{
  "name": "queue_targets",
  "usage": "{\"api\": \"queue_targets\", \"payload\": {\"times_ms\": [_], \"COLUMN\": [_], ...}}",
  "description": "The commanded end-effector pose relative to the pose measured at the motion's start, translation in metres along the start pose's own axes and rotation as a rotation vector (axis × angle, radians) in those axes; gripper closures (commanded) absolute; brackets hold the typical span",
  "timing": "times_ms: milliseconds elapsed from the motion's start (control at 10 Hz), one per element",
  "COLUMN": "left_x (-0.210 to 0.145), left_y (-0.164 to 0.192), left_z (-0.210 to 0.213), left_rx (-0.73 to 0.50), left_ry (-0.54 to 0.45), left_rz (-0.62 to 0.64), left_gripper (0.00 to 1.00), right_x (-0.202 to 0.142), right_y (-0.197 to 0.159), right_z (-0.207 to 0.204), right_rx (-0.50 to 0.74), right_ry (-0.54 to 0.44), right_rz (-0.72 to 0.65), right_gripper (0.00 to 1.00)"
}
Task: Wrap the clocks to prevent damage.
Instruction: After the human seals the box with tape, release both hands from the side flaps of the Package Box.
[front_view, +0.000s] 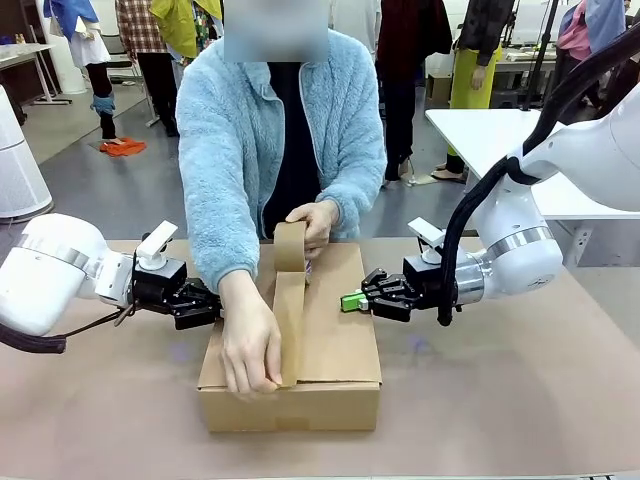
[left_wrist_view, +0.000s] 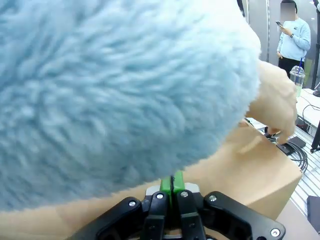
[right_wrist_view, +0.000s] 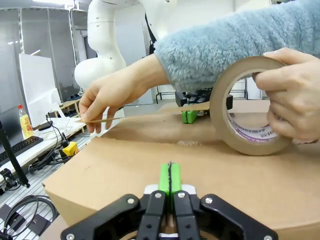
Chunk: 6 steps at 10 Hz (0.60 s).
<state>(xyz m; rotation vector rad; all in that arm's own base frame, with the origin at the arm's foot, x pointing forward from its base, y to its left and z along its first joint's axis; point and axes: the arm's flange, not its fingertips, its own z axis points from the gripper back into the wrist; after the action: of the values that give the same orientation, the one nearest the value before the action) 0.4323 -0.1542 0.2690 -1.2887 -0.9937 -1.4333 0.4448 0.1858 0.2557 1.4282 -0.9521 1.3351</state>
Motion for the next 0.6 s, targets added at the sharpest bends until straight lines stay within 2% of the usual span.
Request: {"api": "queue_targets", "payload": {"times_ms": [0, 500], "left_x": [-0.0010, -0.0010], "left_y": [0.0005, 0.0005], "left_z": [-0.0002, -0.0002], "left_rx": [0.001, 0.001], "left_ry": [0.011, 0.011], "left_rz": [0.009, 0.009], "left_gripper": [1.00, 1.00], "right_x": [-0.0019, -0.0019], "right_y": [0.0040, 0.0040], "right_z": [-0.0047, -0.0047], "right_rx": [-0.026, -0.026], "right_ry": [0.006, 0.006], "right_rz": [0.001, 0.001], "right_gripper": [0.99, 0.99]}}
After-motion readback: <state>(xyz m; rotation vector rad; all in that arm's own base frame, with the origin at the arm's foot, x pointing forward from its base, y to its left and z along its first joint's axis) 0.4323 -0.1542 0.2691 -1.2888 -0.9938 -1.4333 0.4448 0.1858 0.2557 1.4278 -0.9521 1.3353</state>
